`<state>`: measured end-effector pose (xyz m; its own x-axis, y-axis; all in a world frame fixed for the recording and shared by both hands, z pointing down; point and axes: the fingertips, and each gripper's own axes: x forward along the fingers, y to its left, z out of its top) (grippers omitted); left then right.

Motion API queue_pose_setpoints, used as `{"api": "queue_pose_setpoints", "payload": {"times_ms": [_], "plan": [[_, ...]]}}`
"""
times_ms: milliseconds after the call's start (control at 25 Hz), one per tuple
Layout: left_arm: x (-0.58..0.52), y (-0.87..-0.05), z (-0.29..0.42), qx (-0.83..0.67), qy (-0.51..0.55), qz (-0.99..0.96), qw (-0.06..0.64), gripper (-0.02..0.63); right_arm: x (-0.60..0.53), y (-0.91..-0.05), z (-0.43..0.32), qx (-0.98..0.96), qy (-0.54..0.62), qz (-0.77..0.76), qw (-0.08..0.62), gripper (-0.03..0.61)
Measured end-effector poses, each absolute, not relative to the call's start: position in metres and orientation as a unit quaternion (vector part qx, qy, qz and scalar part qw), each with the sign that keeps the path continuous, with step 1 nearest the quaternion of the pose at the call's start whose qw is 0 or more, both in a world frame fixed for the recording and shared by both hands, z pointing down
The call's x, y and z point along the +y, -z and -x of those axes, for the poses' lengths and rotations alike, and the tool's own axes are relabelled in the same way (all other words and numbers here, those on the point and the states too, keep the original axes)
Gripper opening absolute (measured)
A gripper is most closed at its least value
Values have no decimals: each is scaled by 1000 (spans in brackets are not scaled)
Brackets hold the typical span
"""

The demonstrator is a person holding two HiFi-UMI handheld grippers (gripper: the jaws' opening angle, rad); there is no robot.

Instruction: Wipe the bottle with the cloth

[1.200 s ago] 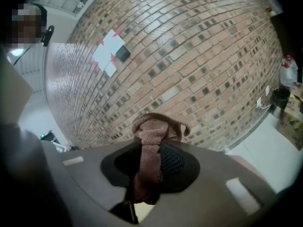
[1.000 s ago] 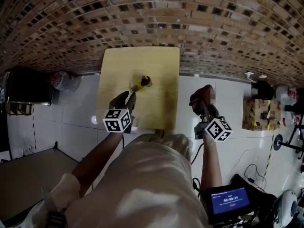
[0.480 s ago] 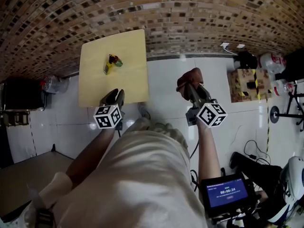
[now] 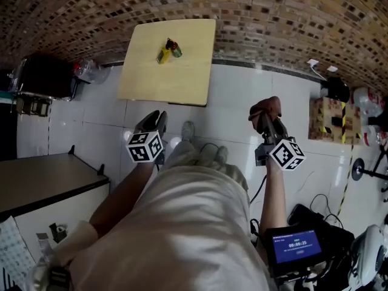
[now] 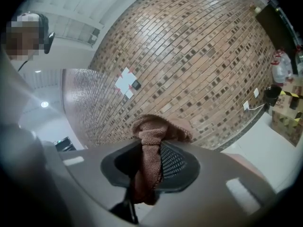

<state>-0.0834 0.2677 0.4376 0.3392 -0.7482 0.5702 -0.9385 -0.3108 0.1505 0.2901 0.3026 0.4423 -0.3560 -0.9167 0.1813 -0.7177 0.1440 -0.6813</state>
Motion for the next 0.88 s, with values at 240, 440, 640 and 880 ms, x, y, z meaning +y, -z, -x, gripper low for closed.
{"api": "queue_pose_setpoints", "payload": {"times_ms": [240,440,640,880], "plan": [[291,-442,132,-573,-184,-756,259,112,321,-438,-280,740,361,549,144,83],[302,-430,169,-588,-166,-746,264,110,310,-452,-252,741,377,542,125,83],[321,-437,246,-604,-159,-732,271,109,295,-452,-180,752,376,532,101,83],[330,-448,350,-607,-155,-730,272,106,285,-432,-58,764,364,528,73,83]]}}
